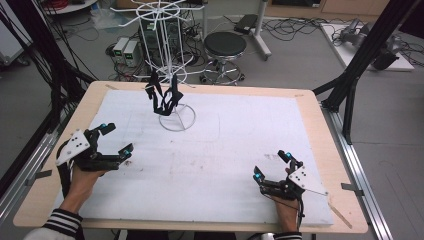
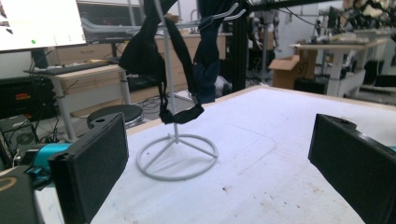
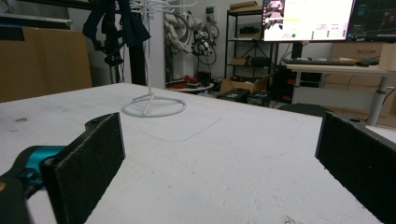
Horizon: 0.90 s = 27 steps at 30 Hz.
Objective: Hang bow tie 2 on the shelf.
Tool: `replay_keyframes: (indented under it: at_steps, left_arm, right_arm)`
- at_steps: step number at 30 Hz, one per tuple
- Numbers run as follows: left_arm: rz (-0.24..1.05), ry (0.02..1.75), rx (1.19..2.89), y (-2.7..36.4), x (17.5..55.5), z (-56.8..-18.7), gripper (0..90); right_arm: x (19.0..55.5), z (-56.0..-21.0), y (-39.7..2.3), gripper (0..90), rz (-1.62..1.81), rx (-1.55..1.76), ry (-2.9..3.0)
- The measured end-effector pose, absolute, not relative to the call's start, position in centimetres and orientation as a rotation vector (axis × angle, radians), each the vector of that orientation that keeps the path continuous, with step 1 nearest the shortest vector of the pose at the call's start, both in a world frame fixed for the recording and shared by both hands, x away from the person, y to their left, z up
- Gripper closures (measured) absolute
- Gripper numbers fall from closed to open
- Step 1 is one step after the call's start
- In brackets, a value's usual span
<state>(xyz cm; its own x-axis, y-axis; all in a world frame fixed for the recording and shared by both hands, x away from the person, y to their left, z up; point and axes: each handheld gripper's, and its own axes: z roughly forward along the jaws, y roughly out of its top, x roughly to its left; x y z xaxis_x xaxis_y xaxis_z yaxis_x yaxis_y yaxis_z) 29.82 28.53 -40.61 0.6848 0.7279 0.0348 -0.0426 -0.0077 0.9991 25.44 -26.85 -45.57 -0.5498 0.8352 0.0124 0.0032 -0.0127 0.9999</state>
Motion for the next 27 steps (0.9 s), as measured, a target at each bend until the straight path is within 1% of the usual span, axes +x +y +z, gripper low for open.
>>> replay_keyframes:
  at_steps: [4,10,15,27]
  left_arm:
    - [0.696,0.642,1.46,28.6,29.1,-42.1,5.5]
    - [0.694,0.683,1.422,28.7,28.5,-44.2,5.5]
    - [0.703,0.702,1.428,28.7,28.1,-45.4,5.5]
    - [0.713,0.695,1.419,28.7,28.0,-45.5,5.5]
  right_arm:
    - [25.4,-45.6,-26.8,0.6,1.634,0.882,1.616]
    - [25.4,-45.6,-26.8,0.6,1.63,0.879,1.616]
    - [25.4,-45.6,-26.8,0.6,1.629,0.87,1.615]
    - [25.4,-45.6,-26.8,0.6,1.625,0.864,1.613]
